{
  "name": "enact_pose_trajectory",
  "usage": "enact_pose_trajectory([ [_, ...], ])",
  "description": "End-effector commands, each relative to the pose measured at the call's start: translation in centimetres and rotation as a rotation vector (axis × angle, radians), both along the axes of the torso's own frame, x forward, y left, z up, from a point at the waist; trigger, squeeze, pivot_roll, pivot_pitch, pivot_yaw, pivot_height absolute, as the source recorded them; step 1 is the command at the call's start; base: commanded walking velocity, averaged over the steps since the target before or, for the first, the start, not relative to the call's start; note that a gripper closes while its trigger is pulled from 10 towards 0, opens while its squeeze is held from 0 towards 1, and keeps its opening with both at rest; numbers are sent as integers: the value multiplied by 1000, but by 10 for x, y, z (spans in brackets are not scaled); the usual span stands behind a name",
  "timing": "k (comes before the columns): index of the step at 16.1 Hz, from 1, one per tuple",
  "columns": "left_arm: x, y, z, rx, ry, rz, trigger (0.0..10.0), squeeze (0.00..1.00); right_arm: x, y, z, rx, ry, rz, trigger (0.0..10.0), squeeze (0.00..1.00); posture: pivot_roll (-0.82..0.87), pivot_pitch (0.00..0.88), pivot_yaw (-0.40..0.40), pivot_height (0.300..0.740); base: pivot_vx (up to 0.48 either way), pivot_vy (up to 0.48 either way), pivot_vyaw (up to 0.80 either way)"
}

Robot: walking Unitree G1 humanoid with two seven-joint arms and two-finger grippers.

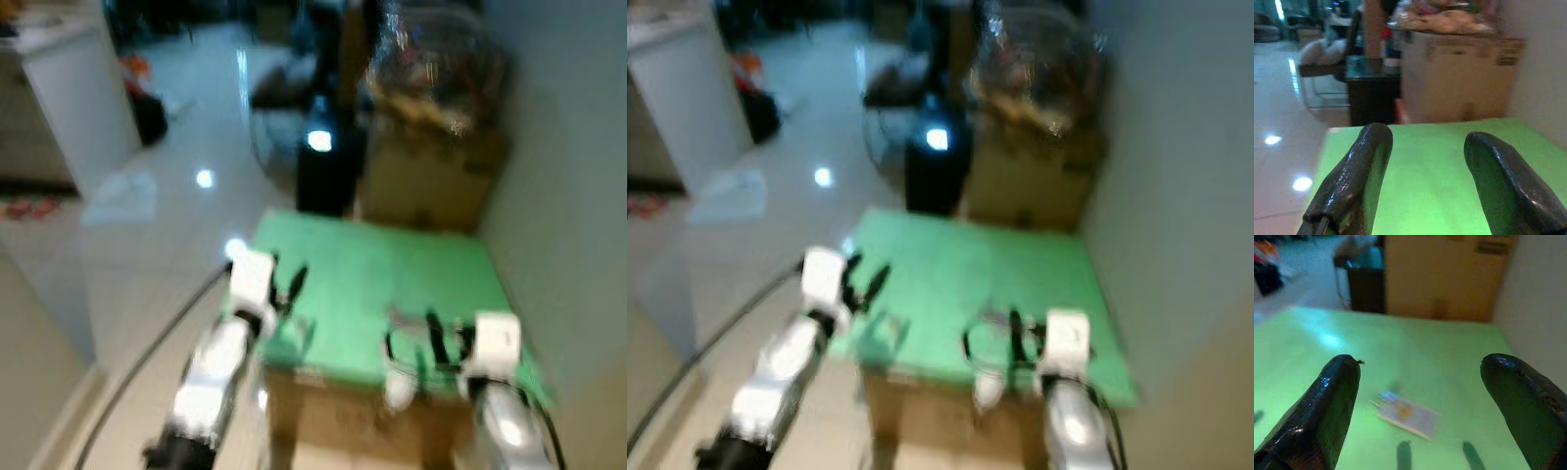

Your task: Hang keys on a hook

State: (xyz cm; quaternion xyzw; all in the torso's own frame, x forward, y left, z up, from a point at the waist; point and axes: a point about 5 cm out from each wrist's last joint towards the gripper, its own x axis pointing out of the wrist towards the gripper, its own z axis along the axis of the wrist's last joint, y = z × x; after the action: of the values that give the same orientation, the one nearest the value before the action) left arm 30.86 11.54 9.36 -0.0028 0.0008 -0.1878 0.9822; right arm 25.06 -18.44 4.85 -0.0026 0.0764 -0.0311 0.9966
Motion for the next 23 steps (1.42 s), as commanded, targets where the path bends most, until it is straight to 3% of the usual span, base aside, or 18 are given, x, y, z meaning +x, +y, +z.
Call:
enact_pose_trajectory([
  [1,0,4,-5,14,31,23,10000,0,-1,4,-1,0,2,10,10000,0,-130,0,-5,740,480,0,0],
  [8,3,7,-4,51,22,53,10000,0,2,9,-3,-19,22,69,10000,0,-131,0,-13,740,0,0,446],
  [9,5,6,-1,70,2,43,10000,0,3,10,-4,-9,29,65,10000,0,-128,0,-13,740,0,0,0],
  [11,7,-2,12,210,-106,10,10000,0,10,12,-9,26,62,77,10000,0,-115,0,-24,740,0,0,266],
  [13,6,-14,19,157,-117,-34,10000,0,18,11,-9,58,81,65,10000,0,-100,0,-49,740,0,0,475],
  [16,3,-13,15,86,-68,11,10000,0,30,8,-9,86,92,74,10000,0,-77,0,-48,740,0,0,427],
  [17,-11,-21,4,131,-45,-27,10000,0,35,10,-9,100,92,76,10000,0,-73,0,-36,740,0,0,0],
  [18,-26,-19,-2,156,-33,-36,10000,0,40,10,-11,120,92,49,10000,0,-59,0,-14,740,0,0,0],
  [19,-28,-16,-3,164,-31,-30,10000,0,40,11,-12,128,96,41,10000,0,-56,0,-10,740,0,0,0],
  [21,-52,18,-6,241,13,-17,10000,0,49,21,-15,121,104,12,10000,0,0,83,53,740,0,0,0],
  [23,-64,39,-2,294,25,-24,10000,0,52,27,-20,114,120,9,10000,0,42,120,88,740,0,0,0],
])
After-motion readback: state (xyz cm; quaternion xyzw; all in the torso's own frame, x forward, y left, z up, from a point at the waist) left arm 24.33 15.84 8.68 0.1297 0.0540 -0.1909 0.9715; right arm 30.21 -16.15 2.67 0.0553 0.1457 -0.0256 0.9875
